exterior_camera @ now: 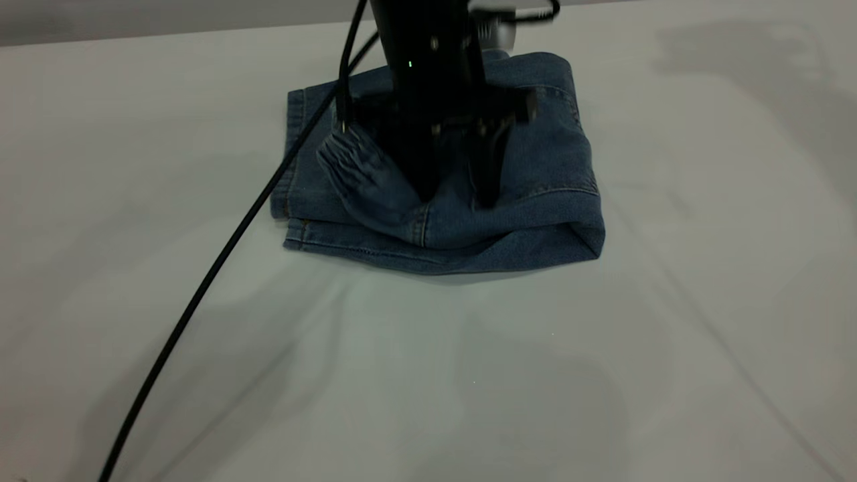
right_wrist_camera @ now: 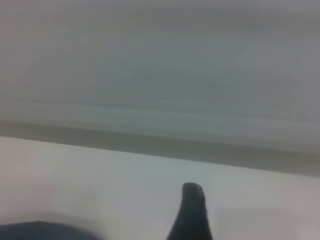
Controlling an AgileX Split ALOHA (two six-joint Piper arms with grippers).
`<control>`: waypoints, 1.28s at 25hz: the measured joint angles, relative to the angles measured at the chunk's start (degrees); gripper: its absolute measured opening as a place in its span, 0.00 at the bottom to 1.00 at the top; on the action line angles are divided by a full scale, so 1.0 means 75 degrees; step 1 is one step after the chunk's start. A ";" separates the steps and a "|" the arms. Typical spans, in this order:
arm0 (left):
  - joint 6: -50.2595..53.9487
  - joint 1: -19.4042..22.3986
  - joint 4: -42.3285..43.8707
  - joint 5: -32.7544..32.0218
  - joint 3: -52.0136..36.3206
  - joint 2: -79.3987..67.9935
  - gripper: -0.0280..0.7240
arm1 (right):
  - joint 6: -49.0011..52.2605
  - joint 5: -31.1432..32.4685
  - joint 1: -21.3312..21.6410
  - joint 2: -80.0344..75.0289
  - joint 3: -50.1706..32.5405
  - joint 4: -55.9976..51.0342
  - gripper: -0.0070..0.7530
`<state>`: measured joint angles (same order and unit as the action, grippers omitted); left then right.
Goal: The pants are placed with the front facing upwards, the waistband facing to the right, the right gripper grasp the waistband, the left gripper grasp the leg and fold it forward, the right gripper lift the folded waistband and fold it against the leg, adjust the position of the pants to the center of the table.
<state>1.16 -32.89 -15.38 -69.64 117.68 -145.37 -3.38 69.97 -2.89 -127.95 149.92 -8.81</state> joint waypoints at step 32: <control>-0.0423 0.0022 0.2883 -0.0085 0.0073 0.6737 0.67 | -0.0051 0.0006 -0.0006 0.5306 -0.3350 -0.1463 0.68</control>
<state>-2.02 -32.73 6.24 -70.27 118.23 -94.84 -3.77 70.01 -2.94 -88.15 124.79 -19.79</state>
